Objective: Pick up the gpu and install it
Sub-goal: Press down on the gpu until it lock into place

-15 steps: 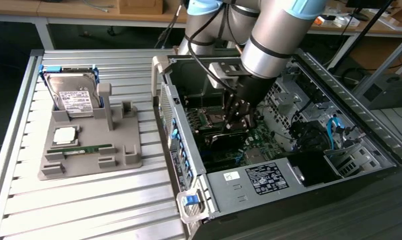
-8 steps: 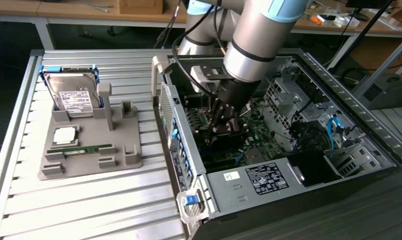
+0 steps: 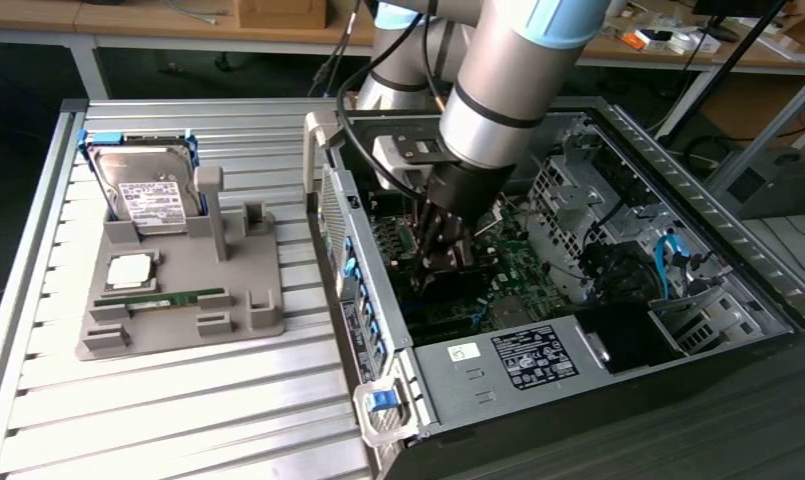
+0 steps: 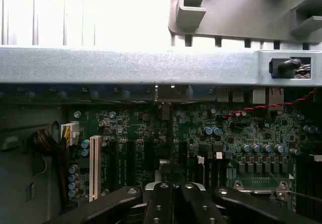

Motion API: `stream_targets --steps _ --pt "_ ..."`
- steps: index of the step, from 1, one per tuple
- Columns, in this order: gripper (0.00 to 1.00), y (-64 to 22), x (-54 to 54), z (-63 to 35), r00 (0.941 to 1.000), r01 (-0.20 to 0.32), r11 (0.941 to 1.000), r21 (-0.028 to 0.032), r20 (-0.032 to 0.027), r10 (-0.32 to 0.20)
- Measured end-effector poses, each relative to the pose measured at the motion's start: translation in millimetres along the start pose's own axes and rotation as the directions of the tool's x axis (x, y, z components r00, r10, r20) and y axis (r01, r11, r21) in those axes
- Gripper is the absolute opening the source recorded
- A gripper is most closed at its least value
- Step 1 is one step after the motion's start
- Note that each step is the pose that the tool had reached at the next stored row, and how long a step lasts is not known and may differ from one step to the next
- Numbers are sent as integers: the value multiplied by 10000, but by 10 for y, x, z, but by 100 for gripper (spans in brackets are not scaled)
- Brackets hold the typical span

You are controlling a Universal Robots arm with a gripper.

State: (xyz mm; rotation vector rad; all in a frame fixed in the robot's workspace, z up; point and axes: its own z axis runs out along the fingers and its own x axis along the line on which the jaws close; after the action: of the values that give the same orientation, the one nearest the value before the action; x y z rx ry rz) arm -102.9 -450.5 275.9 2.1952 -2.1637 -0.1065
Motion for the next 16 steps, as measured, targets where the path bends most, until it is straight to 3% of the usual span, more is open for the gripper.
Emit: stream_targets --steps 10,16 --pt "11 14 43 15 10000 -1 10000 -3 -5 1" --pt "11 -26 29 15 10000 -2 10000 0 -5 2"
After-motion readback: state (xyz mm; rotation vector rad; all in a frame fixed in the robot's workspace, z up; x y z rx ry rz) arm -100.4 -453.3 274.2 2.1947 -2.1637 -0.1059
